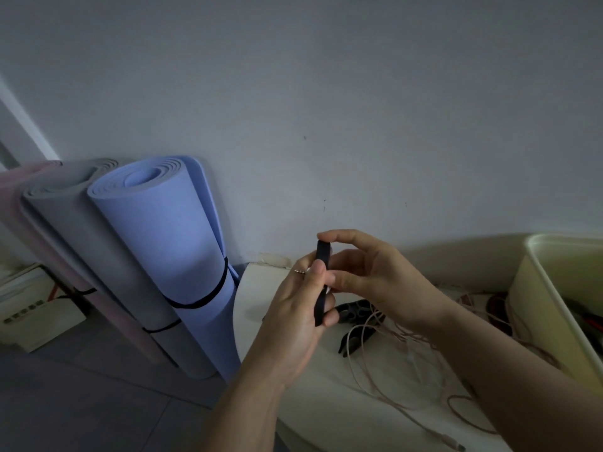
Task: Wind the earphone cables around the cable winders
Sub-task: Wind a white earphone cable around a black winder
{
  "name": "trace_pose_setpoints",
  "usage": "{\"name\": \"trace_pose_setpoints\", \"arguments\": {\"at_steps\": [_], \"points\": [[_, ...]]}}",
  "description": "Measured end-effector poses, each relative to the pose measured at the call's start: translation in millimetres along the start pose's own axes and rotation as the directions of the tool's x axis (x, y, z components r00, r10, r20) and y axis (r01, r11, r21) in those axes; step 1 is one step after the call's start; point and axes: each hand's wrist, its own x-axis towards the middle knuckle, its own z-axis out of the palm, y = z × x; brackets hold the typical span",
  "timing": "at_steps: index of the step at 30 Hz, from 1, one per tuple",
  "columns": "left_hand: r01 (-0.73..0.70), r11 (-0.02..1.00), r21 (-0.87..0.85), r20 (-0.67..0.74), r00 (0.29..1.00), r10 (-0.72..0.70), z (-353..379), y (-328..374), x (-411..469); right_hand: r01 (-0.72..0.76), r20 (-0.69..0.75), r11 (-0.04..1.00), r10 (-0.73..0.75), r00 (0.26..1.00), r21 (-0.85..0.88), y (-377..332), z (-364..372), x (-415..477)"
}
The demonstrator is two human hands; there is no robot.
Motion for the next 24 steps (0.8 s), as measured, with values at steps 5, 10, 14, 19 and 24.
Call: {"name": "trace_pose_setpoints", "arguments": {"at_steps": [5,10,14,19,24], "points": [[0.009,1.0,-0.028,0.0,1.0,-0.009,5,1,-3,-0.002,0.02,1.0,0.003,1.0,-0.005,1,-7,2],[0.019,0.992,-0.127,-0.061,0.998,-0.027,10,1,-2,0.002,0.018,0.999,-0.002,1.0,0.038,4,-7,5],[0.051,0.972,-0.228,-0.033,0.998,-0.06,8,2,-1,0.012,0.021,0.998,-0.014,1.0,0.058,2,-7,5],[0.099,0.956,-0.278,0.095,0.993,-0.075,6,5,-2,-0.046,0.091,0.988,0.033,0.995,0.145,0,-12,1],[0.064,0.968,-0.242,0.119,0.992,-0.036,4,2,-1,-0.075,0.08,0.976,0.06,0.995,0.205,1,-10,-1]]}}
